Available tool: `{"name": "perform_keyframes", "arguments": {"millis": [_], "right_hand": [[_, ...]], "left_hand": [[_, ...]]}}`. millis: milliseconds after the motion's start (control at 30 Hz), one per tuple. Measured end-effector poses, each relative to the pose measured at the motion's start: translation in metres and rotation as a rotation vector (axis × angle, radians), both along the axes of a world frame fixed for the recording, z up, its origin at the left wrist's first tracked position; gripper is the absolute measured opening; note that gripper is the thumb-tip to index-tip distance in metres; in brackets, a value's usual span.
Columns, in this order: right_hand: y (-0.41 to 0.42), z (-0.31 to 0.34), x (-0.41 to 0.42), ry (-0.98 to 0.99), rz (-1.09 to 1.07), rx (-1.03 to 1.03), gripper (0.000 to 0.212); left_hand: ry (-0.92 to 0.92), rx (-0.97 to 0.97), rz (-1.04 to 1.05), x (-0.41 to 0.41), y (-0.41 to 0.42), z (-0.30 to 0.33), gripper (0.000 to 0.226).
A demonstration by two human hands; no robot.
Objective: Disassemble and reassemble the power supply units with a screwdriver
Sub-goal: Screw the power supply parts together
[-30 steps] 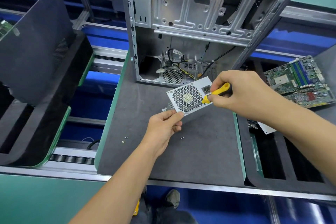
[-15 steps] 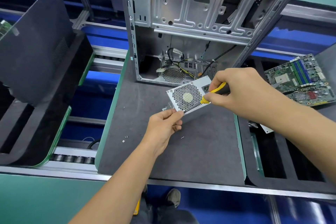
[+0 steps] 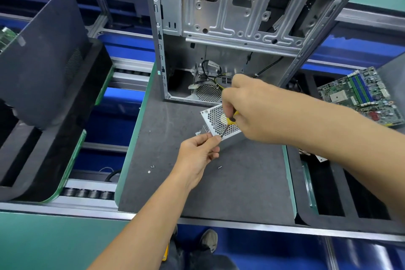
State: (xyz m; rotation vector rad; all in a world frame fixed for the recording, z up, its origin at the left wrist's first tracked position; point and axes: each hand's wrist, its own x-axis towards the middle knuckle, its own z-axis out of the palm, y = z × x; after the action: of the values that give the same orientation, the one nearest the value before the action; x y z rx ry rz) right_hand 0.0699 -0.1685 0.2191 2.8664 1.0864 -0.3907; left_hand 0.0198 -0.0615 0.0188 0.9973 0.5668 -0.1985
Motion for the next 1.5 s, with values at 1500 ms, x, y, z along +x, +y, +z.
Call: {"name": "perform_keyframes", "arguments": {"millis": [1500], "right_hand": [[-0.005,-0.01,-0.003,-0.139,0.203,-0.301,0.018]], "left_hand": [[-0.067,-0.051,-0.003,0.0,0.0,0.002,0.013]]}}
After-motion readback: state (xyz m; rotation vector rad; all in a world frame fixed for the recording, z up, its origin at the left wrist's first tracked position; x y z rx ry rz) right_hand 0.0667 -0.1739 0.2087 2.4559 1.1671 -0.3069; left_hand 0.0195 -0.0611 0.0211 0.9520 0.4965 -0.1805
